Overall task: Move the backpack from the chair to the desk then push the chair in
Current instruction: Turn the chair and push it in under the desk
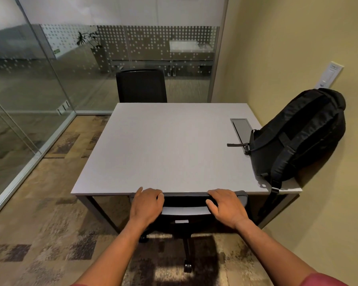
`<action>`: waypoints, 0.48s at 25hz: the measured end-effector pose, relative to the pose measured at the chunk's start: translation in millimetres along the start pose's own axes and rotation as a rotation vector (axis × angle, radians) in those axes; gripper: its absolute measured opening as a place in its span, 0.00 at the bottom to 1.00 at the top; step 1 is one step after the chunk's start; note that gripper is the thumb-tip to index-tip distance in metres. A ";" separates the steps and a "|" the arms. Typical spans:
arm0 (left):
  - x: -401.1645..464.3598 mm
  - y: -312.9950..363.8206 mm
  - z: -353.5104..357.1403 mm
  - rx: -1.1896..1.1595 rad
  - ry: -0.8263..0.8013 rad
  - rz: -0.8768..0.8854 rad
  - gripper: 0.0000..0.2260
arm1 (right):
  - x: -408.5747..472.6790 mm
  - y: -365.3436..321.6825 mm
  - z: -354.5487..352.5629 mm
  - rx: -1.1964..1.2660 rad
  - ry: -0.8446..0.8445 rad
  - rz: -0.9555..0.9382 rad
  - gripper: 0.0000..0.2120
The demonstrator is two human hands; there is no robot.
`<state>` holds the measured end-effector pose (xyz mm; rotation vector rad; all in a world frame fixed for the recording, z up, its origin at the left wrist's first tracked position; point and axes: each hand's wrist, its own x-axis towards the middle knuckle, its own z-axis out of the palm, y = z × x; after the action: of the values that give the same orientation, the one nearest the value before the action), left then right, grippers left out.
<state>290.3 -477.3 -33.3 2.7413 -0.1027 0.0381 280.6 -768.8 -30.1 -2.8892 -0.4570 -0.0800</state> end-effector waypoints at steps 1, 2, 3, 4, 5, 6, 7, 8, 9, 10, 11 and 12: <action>-2.4 5.0 3.8 -0.004 0.002 0.018 0.22 | -1.3 -2.7 1.3 0.008 0.003 0.007 0.24; -4.7 8.6 6.3 -0.003 0.001 0.029 0.22 | -2.5 -5.8 1.9 0.011 -0.001 0.017 0.25; -5.9 10.2 8.0 -0.002 0.003 0.036 0.22 | -3.2 -7.5 3.4 0.011 0.006 0.025 0.26; -6.8 11.1 8.0 -0.003 0.004 0.035 0.22 | -3.9 -9.6 3.6 0.013 0.014 0.042 0.26; -6.3 9.9 8.1 -0.004 0.003 0.034 0.22 | -3.8 -10.7 4.2 0.011 0.030 0.055 0.26; -5.2 8.4 7.6 0.001 0.000 0.031 0.22 | -3.3 -12.2 3.6 0.005 0.033 0.072 0.26; -4.2 6.0 7.8 0.010 -0.006 0.029 0.21 | -3.1 -13.2 4.8 -0.005 0.037 0.080 0.26; -3.6 4.3 7.7 0.016 -0.013 0.027 0.21 | -3.4 -15.8 4.8 -0.005 0.033 0.087 0.26; -3.2 3.0 7.9 0.023 -0.011 0.030 0.21 | -3.9 -17.6 6.5 -0.009 0.044 0.091 0.25; -3.3 2.1 7.3 0.023 -0.013 0.030 0.22 | -4.5 -20.1 6.7 -0.007 0.050 0.097 0.25; -2.8 0.6 6.8 0.032 -0.007 0.037 0.22 | -3.8 -21.6 7.1 -0.014 0.059 0.099 0.25; -2.5 -0.3 6.2 0.026 -0.012 0.037 0.23 | -3.0 -23.8 6.7 -0.013 0.052 0.106 0.25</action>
<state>287.9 -479.3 -39.2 2.7659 -0.1577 0.0329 270.5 -746.2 -32.1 -2.9103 -0.2948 -0.1415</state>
